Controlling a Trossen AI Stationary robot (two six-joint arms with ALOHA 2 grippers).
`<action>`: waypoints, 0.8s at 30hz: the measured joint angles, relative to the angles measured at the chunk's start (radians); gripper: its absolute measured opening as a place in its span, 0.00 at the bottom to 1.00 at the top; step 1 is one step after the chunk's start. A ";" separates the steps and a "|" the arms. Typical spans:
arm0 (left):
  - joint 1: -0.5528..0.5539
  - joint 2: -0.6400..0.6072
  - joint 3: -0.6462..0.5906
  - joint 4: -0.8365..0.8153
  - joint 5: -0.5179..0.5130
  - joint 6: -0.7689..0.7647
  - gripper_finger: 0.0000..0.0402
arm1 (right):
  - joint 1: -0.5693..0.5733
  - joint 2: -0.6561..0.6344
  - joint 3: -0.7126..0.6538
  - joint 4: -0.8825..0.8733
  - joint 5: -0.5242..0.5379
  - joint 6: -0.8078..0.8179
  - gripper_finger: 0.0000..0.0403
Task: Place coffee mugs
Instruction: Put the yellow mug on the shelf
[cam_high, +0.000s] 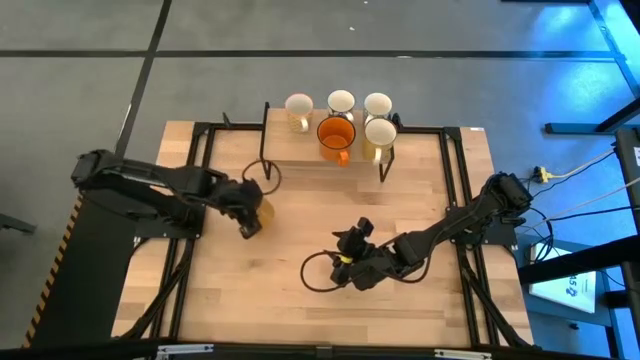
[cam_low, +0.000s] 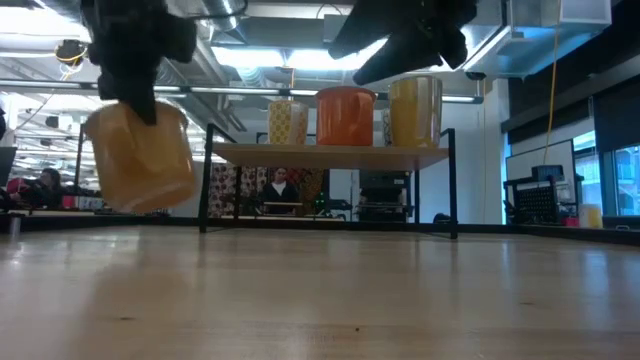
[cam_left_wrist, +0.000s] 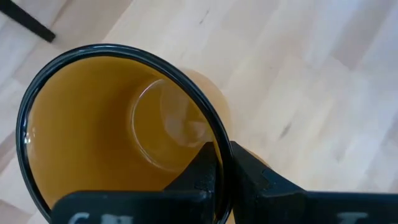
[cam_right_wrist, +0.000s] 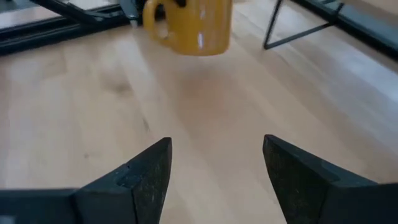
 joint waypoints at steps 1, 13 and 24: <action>-0.005 0.022 0.000 0.008 -0.007 -0.004 0.04 | 0.000 0.001 -0.001 -0.006 0.012 -0.006 0.59; -0.030 0.225 0.001 0.204 -0.051 0.003 0.04 | 0.000 0.001 -0.002 -0.009 0.018 -0.002 0.59; -0.045 0.245 -0.002 0.267 -0.042 0.051 0.14 | 0.000 0.001 -0.002 -0.005 0.017 0.008 0.59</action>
